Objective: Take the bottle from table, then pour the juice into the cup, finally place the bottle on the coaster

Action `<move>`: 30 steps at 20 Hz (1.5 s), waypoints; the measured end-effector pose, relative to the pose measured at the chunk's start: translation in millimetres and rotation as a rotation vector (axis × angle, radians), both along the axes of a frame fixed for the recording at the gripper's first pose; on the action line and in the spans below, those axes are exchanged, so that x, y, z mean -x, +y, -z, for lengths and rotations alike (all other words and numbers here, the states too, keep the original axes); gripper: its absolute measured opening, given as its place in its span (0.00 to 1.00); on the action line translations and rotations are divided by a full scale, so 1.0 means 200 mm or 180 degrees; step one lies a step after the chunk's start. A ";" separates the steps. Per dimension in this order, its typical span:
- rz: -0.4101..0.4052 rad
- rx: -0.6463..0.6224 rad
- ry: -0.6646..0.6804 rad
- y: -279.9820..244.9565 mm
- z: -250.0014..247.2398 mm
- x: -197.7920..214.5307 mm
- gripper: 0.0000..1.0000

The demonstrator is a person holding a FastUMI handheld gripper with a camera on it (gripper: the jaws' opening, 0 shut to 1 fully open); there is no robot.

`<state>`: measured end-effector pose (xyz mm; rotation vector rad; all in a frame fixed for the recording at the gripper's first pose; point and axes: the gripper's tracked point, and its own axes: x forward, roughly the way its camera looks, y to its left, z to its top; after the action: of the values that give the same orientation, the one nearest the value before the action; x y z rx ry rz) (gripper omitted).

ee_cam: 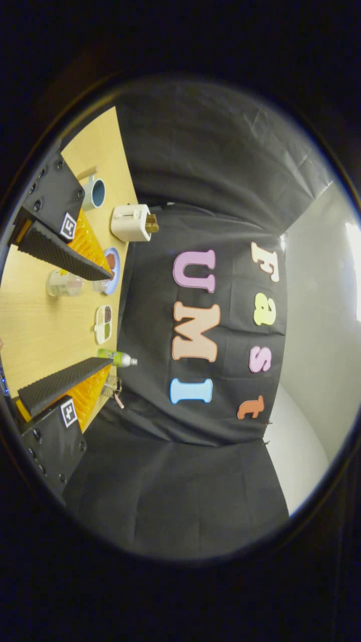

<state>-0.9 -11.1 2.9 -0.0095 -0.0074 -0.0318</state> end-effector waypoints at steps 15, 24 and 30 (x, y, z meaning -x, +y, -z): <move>-0.0125 0.0013 0.0007 0.09 0.01 -0.05 0.98; -0.0341 0.0042 0.0109 0.25 0.09 -0.18 0.98; -0.0481 0.0017 0.0256 0.35 0.22 -0.29 0.98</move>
<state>58.1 58.8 -40.8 -0.0155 0.0722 0.1198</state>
